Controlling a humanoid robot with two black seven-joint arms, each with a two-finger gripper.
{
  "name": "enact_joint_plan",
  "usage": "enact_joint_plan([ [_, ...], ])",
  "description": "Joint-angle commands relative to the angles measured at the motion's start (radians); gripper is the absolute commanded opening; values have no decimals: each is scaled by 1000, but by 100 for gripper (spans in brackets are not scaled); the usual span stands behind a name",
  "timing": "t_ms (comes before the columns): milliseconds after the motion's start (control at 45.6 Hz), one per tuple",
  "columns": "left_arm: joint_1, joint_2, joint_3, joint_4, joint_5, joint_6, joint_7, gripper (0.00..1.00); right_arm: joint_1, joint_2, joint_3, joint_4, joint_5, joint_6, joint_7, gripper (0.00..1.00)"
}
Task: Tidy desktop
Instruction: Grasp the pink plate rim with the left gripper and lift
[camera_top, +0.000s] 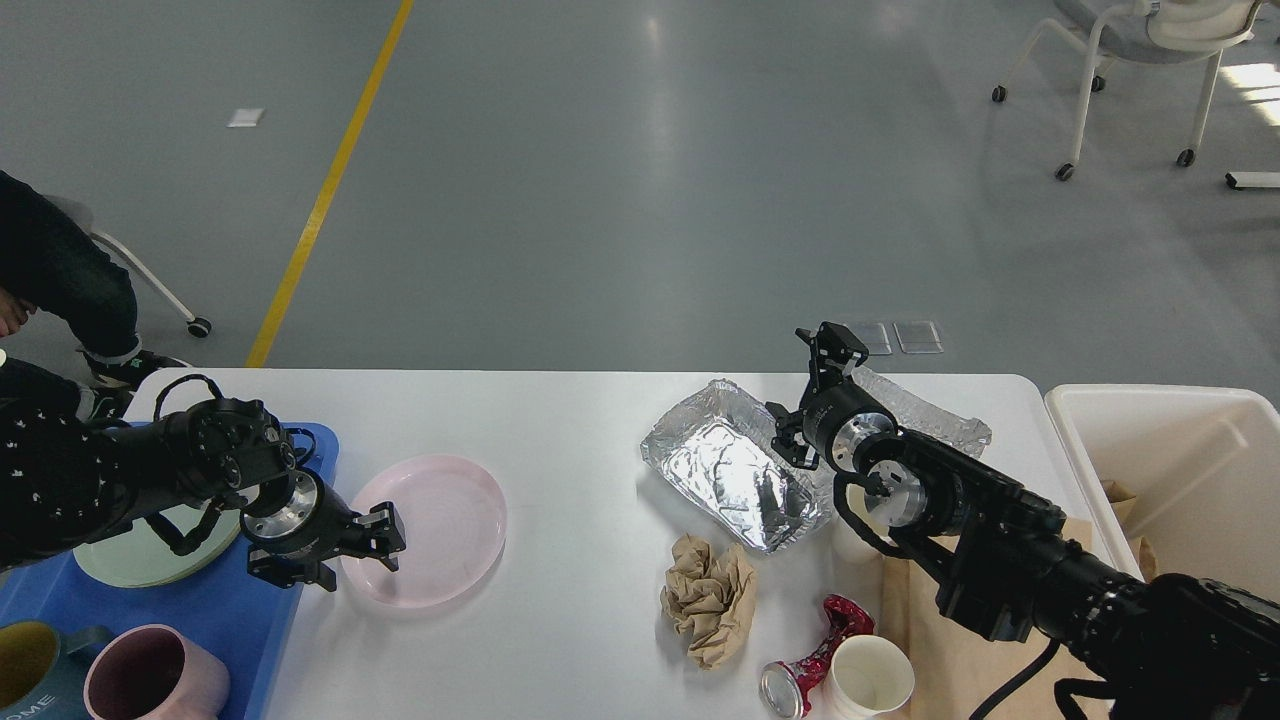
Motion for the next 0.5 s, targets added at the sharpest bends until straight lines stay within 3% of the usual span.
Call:
enact_joint_plan([
  [0, 2, 0, 0, -2, 2, -12, 0, 53, 0, 0, 0, 0, 0, 0, 0, 100],
  [219, 3, 0, 2, -2, 2, -44, 0, 36, 0, 0, 0, 0, 0, 0, 0, 100],
  [483, 8, 0, 3, -2, 2, -41, 2, 31, 0, 0, 0, -1, 0, 0, 0, 100],
])
